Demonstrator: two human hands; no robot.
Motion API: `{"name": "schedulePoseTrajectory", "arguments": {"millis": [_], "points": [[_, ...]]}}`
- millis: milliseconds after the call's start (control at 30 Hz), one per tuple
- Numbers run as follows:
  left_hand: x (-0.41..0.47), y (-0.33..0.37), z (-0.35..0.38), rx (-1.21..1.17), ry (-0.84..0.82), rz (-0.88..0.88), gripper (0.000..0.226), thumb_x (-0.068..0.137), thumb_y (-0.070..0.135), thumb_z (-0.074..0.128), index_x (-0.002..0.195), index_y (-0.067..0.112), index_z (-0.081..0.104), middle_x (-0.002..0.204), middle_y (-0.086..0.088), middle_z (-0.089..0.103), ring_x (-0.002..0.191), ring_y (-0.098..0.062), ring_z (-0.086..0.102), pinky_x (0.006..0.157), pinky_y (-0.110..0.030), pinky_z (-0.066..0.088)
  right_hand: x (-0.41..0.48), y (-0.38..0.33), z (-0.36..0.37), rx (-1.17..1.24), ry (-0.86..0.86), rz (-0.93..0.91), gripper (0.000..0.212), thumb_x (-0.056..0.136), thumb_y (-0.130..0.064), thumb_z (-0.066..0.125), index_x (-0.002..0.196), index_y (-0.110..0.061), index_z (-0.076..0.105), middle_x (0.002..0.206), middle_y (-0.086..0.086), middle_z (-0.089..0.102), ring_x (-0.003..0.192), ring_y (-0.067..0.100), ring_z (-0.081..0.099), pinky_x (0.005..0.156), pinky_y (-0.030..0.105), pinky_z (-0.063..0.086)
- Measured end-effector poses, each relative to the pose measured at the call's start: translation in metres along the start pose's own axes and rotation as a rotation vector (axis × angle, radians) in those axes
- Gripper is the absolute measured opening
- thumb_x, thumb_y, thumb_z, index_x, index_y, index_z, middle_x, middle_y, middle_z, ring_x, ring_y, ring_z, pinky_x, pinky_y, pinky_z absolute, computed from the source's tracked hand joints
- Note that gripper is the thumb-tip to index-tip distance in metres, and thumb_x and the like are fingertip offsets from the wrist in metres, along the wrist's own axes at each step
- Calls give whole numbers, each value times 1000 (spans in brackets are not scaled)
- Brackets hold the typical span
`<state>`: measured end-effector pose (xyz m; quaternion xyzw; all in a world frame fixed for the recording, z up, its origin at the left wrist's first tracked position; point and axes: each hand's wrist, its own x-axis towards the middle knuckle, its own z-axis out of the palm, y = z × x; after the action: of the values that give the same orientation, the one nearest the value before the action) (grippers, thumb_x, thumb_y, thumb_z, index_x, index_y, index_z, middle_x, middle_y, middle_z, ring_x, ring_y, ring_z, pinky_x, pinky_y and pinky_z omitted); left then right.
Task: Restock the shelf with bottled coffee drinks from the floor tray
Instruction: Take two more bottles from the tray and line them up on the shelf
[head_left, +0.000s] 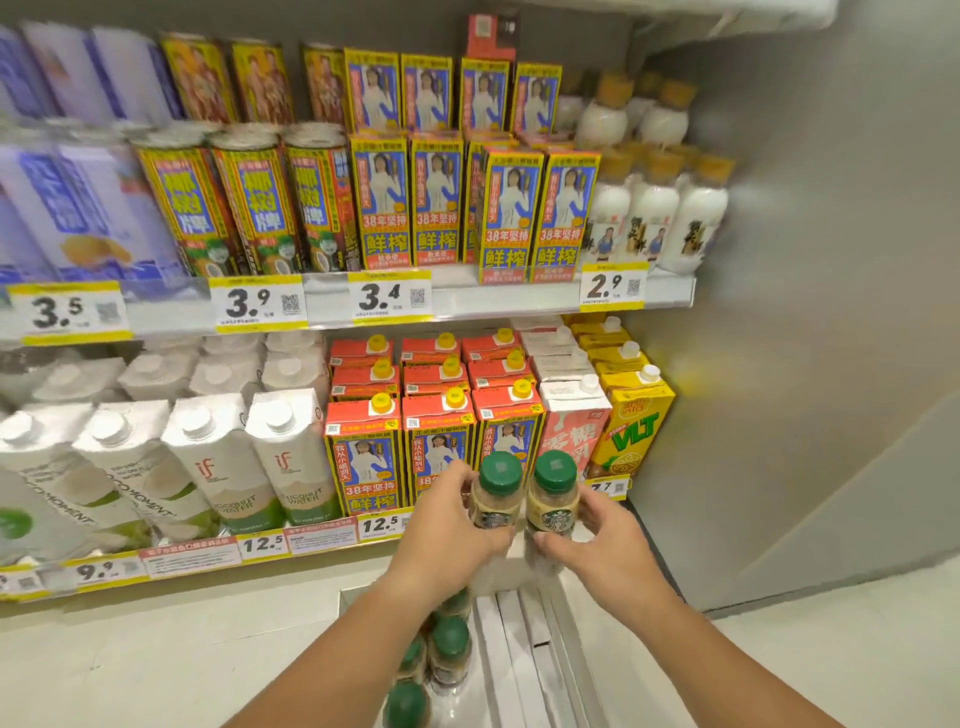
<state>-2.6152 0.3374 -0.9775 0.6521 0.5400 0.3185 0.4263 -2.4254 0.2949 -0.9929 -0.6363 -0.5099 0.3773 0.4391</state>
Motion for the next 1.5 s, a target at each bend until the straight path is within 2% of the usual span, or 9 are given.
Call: {"name": "schedulePoseTrajectory", "arguments": {"millis": [133,233,467,867,1000,1200,1300,1400,1500], "points": [[15,68,-44,-67,-27,97,42,62,26,87,93,27,58,88,5,71,84,-19,68,75,-37,55,2,-75,-15,17,62,-45,49,67,-8,84,110,-26,69,105,-11,76,101,7,69,91,27,52],[27,126,-83,-120,-53,178,41,66,13,87,95,24,60,89,8,74,81,-12,71,72,-27,56,7,-139,-28,56,128,-95,44,68,1,83,107,-16,70,101,-4,77,98,14,72,89,31,56],[37,267,-179,-170,-18,416,32,73,8,84,96,18,64,81,8,73,69,1,66,64,-11,50,20,-299,-69,55,283,-282,34,71,4,82,95,-18,71,89,-10,78,82,5,70,73,15,52],[77,460,-220,-156,196,518,31,69,30,84,97,27,72,89,7,75,86,-16,71,79,-38,60,80,-472,-171,68,345,-502,28,76,-17,81,101,-24,72,90,-7,77,85,7,72,75,26,57],[102,500,-203,-157,262,516,26,72,28,83,95,30,72,88,10,76,84,-11,71,78,-37,61,117,-500,-207,89,319,-522,24,80,-15,78,100,-26,70,91,-8,75,86,9,70,72,28,55],[151,525,-160,-138,334,457,26,75,20,81,97,27,68,86,15,70,80,0,65,62,-15,47,180,-489,-241,74,298,-468,25,79,-22,78,102,-27,69,95,-8,74,90,12,69,81,36,58],[172,520,-138,-143,369,392,34,77,18,79,110,17,69,89,15,69,80,2,62,60,-13,44,204,-472,-245,84,271,-437,27,78,-23,79,103,-25,69,94,-7,75,90,13,70,79,34,58],[189,510,-126,-127,401,326,58,77,19,80,130,12,59,106,11,67,87,-3,60,74,-16,44,221,-454,-244,89,235,-398,26,80,-21,78,103,-24,67,95,-7,73,89,12,68,68,25,52],[199,502,-120,-118,437,297,52,77,19,81,125,12,62,98,13,66,86,-2,61,77,-19,45,234,-442,-243,103,217,-383,31,82,-25,77,110,-25,64,100,-7,71,89,7,65,65,22,48]]}}
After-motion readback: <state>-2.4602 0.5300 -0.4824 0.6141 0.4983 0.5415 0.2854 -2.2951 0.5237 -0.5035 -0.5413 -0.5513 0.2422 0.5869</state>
